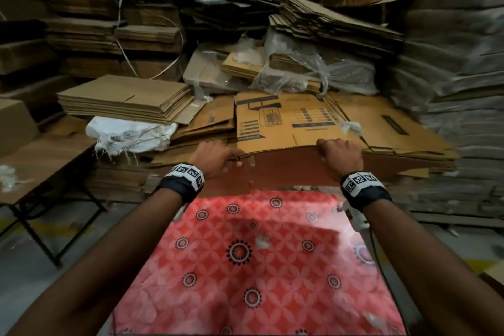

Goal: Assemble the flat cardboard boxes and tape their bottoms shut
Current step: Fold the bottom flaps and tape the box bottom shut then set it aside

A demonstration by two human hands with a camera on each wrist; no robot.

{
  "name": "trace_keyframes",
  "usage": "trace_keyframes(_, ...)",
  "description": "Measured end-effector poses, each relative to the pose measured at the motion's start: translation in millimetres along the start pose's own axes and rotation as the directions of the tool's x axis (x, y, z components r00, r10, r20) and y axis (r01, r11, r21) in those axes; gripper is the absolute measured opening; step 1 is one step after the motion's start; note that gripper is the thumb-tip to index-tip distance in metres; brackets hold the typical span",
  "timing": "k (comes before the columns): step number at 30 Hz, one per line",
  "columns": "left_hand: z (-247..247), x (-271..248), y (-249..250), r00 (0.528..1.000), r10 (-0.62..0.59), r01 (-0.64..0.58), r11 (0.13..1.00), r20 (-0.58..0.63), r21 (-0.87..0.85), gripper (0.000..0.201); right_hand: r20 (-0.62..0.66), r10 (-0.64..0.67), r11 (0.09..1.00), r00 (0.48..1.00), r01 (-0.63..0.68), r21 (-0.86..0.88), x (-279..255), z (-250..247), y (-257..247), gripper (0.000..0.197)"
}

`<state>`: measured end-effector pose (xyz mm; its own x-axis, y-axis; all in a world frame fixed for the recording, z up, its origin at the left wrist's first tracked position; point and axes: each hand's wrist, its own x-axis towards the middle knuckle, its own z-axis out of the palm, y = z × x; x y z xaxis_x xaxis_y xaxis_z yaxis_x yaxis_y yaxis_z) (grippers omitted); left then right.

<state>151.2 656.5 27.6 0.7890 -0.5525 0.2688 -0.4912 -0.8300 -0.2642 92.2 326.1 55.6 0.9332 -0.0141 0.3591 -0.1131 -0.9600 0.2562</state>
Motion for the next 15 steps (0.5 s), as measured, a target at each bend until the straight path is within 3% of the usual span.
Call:
trace_keyframes(5,-18,28,-13,0.997,-0.004,-0.002,0.997,-0.083,-0.073,0.062,-0.03,0.041,0.999,0.999,-0.041,-0.012,13,-13,9,0.026)
trace_keyframes(11,-55,44,-25,0.983,-0.025,0.011,0.997,-0.18,-0.08,0.031,-0.116,0.075,0.997,0.99,-0.073,0.023,26,-39,8,0.027)
trace_keyframes(15,-69,50,-37,0.965,-0.018,0.019,1.0,-0.262,0.002,0.034,-0.157,0.075,0.996,0.985,-0.068,0.049,33,-53,10,0.026)
